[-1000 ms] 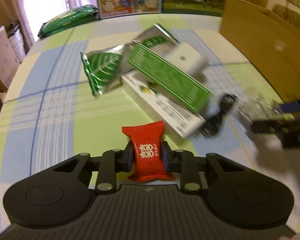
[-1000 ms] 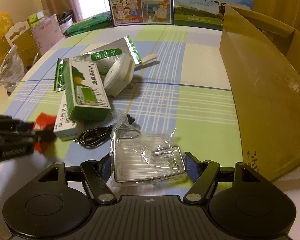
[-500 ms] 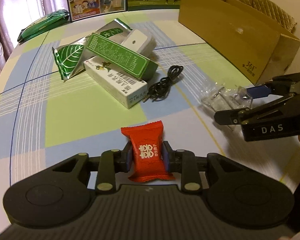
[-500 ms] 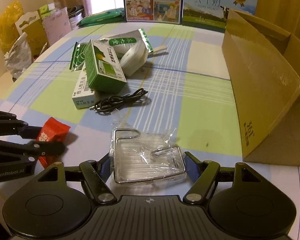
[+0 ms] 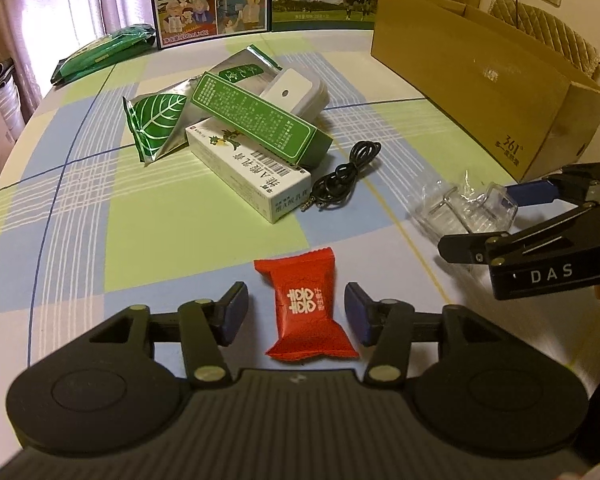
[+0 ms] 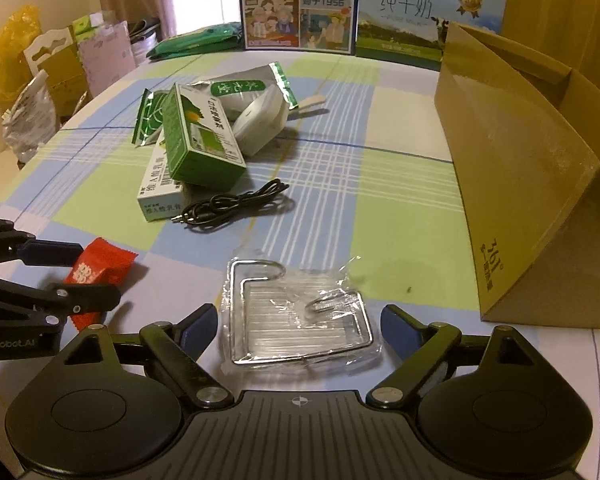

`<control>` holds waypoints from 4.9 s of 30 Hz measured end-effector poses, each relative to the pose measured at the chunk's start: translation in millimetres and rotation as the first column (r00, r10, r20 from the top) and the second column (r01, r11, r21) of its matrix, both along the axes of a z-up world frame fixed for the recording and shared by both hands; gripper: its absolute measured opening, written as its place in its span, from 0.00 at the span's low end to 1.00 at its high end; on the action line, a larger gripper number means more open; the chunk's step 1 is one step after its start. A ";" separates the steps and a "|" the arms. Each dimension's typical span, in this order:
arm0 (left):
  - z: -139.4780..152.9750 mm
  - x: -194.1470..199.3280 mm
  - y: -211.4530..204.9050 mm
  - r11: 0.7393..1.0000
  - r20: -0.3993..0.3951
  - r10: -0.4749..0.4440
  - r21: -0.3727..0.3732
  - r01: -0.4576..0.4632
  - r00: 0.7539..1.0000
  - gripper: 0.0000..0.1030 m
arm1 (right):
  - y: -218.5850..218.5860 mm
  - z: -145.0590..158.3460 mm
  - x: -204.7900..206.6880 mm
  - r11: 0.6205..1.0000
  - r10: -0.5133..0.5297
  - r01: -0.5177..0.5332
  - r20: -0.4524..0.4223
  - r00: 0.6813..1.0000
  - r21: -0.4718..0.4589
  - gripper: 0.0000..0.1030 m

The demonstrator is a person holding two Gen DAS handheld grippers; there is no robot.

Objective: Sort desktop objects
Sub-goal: 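Grasp the red candy packet with the left gripper while the right holds the rack, then carry the rack and candy packet over the cardboard box, then open both grippers to drop the candy and rack into the box, then withdraw both open grippers from the box back over the table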

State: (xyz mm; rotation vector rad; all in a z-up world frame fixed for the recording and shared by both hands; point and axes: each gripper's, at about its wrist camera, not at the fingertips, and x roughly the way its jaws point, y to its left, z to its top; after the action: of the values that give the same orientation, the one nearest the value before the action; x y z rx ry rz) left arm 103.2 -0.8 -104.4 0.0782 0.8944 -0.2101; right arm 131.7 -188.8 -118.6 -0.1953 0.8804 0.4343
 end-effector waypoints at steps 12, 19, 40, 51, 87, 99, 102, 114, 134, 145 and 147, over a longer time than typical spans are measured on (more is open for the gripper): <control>-2.7 0.9 -14.6 0.997 0.006 -0.028 0.065 0.027 1.000 0.21 | -0.5 -1.7 1.8 1.000 -0.004 0.004 -0.009 1.000 -0.006 0.66; 0.8 2.3 -16.7 0.998 0.017 -0.039 0.048 0.039 0.999 0.21 | -5.1 9.1 0.9 0.999 -0.035 0.034 0.026 0.999 0.039 0.66; 73.4 -22.9 -50.4 1.000 0.098 -0.006 -0.027 0.008 0.995 0.21 | -47.8 97.0 -31.1 0.974 -0.183 0.159 0.143 0.973 0.163 0.66; 116.2 -20.1 -98.1 0.997 0.156 -0.077 -0.008 0.080 0.985 0.21 | -102.3 144.6 -36.2 0.954 -0.266 0.225 0.216 0.939 0.197 0.66; 123.9 123.9 -267.3 0.961 0.142 -0.252 -0.078 0.264 0.957 0.21 | -243.6 151.1 83.4 0.923 -0.365 0.332 0.167 0.916 0.196 0.66; 126.3 125.6 -249.0 0.970 0.157 -0.207 -0.095 0.223 0.966 0.34 | -244.3 143.7 89.9 0.923 -0.362 0.332 0.145 0.921 0.196 0.66; 131.2 118.4 -239.3 0.972 0.167 -0.191 -0.102 0.210 0.967 0.36 | -240.5 144.5 89.5 0.926 -0.354 0.324 0.146 0.924 0.195 0.66; 137.7 97.2 -213.9 0.978 0.173 -0.152 -0.118 0.173 0.973 0.43 | -230.7 137.0 100.4 0.924 -0.339 0.312 0.095 0.936 0.223 0.75; 131.0 39.1 -148.1 0.991 0.154 -0.045 -0.120 0.064 0.987 0.59 | -209.9 177.2 31.0 0.897 -0.345 0.282 0.140 0.928 0.341 0.92; 112.8 -14.0 -41.7 0.987 0.122 0.153 -0.067 -0.146 0.981 0.74 | -127.6 176.8 -16.5 0.927 -0.171 0.109 0.146 0.974 0.358 0.98; 109.6 -19.8 -23.5 0.982 0.113 0.184 -0.054 -0.179 0.976 0.75 | -111.1 170.8 -20.8 0.936 -0.129 0.075 0.137 0.982 0.345 0.98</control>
State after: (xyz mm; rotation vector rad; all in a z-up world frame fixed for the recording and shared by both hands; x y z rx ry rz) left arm 83.5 -24.3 5.2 -0.0316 0.7745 -0.0531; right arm 110.9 -299.9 52.2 0.1317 0.6450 0.4598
